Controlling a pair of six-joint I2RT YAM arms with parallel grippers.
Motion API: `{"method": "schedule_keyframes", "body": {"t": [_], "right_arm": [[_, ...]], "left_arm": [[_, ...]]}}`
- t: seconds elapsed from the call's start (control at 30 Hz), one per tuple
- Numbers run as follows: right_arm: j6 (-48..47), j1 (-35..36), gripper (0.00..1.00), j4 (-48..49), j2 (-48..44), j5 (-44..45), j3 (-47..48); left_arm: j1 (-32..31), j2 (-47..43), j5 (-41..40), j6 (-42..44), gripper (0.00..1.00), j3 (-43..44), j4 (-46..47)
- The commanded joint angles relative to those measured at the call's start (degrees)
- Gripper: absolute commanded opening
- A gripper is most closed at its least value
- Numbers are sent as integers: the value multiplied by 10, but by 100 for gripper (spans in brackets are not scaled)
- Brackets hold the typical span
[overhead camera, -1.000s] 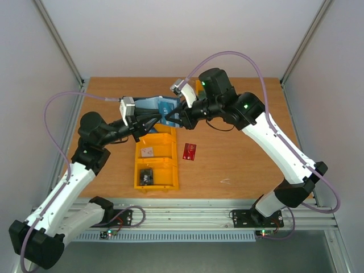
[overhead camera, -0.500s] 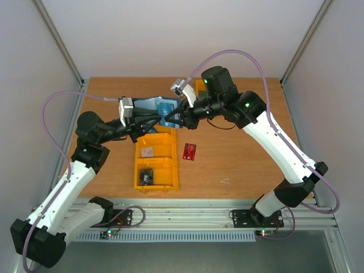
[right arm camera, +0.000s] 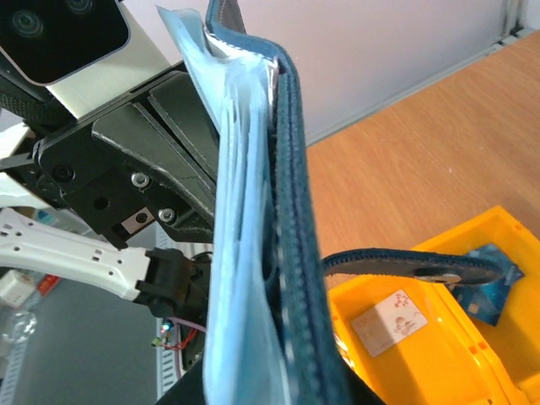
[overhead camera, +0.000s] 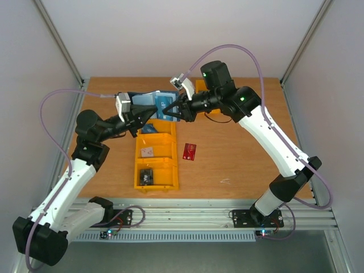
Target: Take the credit cards out of the card holder
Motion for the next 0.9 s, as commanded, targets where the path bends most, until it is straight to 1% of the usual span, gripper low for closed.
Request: {"method": "schedule_keyframes", "body": {"t": [0.0,0.1,0.17,0.37,0.6,0.8,0.83,0.87], "right_arm": [[46,-13,6,145,6,-99,-41],[45,-24,13,141,-8,-107,-62],[37,-25,15,125,-12,-110,-63],[37,-28,15,123,-25,-113,-75],[37,-42,19,107,-31,-129,-77],[32,-43,14,91,-31,-139,-73],[31,-45,12,89,-33,-140,-74],[31,-45,5,88,-34,-138,-75]], "left_arm": [[-18,-12,72,-3,0,4,33],[2,-15,73,-31,0,1,35],[10,-17,59,-45,0,-4,36],[34,-21,7,-82,0,-18,32],[45,-26,29,-91,0,-16,32],[53,-26,29,-94,0,-17,34],[56,-26,30,-94,0,-16,34],[57,-26,33,-94,0,-16,33]]}}
